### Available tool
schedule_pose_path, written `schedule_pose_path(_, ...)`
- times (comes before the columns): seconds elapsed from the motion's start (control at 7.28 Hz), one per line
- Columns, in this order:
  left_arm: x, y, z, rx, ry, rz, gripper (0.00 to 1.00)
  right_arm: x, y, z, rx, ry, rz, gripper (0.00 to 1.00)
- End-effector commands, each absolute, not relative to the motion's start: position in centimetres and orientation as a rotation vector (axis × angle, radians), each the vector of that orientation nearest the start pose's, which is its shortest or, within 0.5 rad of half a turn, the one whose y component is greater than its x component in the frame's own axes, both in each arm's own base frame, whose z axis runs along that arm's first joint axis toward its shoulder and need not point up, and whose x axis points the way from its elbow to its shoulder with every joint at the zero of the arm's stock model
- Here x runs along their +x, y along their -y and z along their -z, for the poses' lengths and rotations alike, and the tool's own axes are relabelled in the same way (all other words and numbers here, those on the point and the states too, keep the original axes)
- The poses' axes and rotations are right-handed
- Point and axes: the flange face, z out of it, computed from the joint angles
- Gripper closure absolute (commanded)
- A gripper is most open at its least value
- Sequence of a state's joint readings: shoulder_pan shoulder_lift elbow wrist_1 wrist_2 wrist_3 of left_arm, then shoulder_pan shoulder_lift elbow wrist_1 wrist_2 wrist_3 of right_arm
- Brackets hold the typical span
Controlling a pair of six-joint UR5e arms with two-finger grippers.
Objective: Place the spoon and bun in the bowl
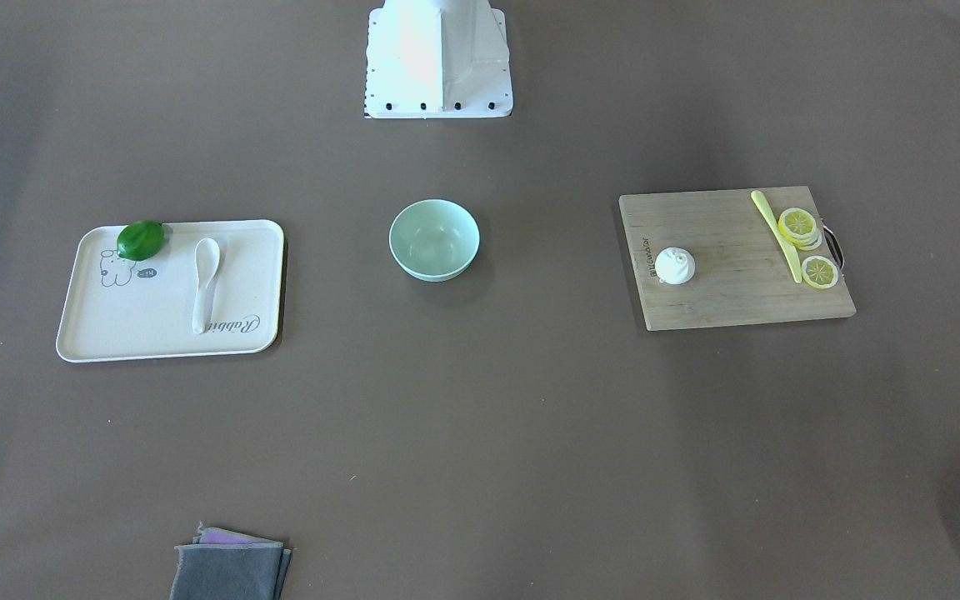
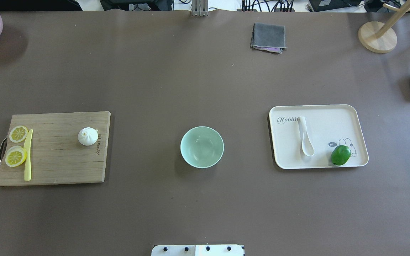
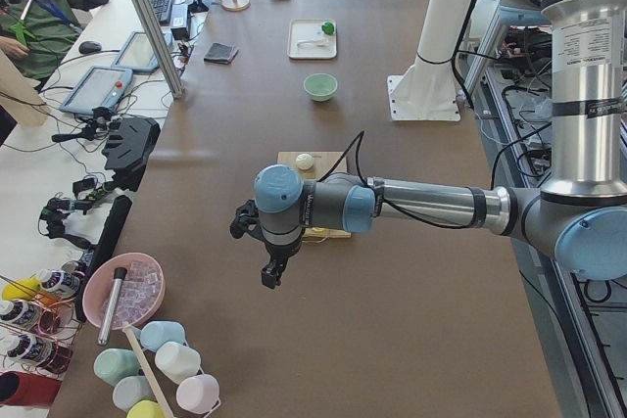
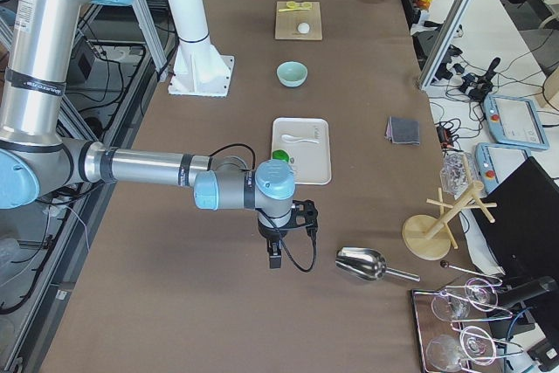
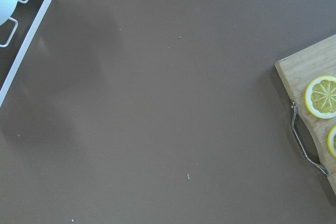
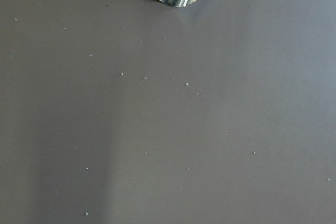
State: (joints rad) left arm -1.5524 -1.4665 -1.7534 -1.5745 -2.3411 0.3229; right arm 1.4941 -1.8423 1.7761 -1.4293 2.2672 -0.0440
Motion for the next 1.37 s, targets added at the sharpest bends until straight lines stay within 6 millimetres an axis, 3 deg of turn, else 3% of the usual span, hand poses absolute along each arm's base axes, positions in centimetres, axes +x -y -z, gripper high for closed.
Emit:
schedule_pose_path(0.0,-5.6,45.4,-61.8,0.202,-0.752,-0.358,0.01,3.7,38.9,-67.2,0.171,0.729,0.182,0.00)
schedule_pose_path(0.27,-5.6,45.5,-60.8,0.222,-0.747,-0.366,0.01,3.7,39.6,-66.6,0.294,0.720,0.225,0.00)
schedule_pose_path(0.55,-5.5,46.6,-56.8,0.301,-0.736,-0.395,0.01,3.7,40.6,-64.9,0.321,0.732,0.175,0.00)
schedule_pose_path(0.69,-5.6,47.9,-53.8,0.380,-0.722,-0.422,0.01,3.6,41.1,-63.8,0.339,0.735,0.175,0.00)
schedule_pose_path(0.82,-5.5,49.2,-52.8,0.475,-0.702,-0.458,0.01,3.5,41.7,-62.9,0.345,0.745,0.153,0.00)
schedule_pose_path(0.96,-5.5,52.9,-52.4,0.551,-0.687,-0.455,0.01,3.4,43.0,-61.3,0.350,0.763,0.103,0.00)
schedule_pose_path(1.24,-4.9,53.1,-51.2,0.600,-0.751,-0.418,0.01,0.9,45.8,-58.4,0.324,0.818,0.025,0.00)
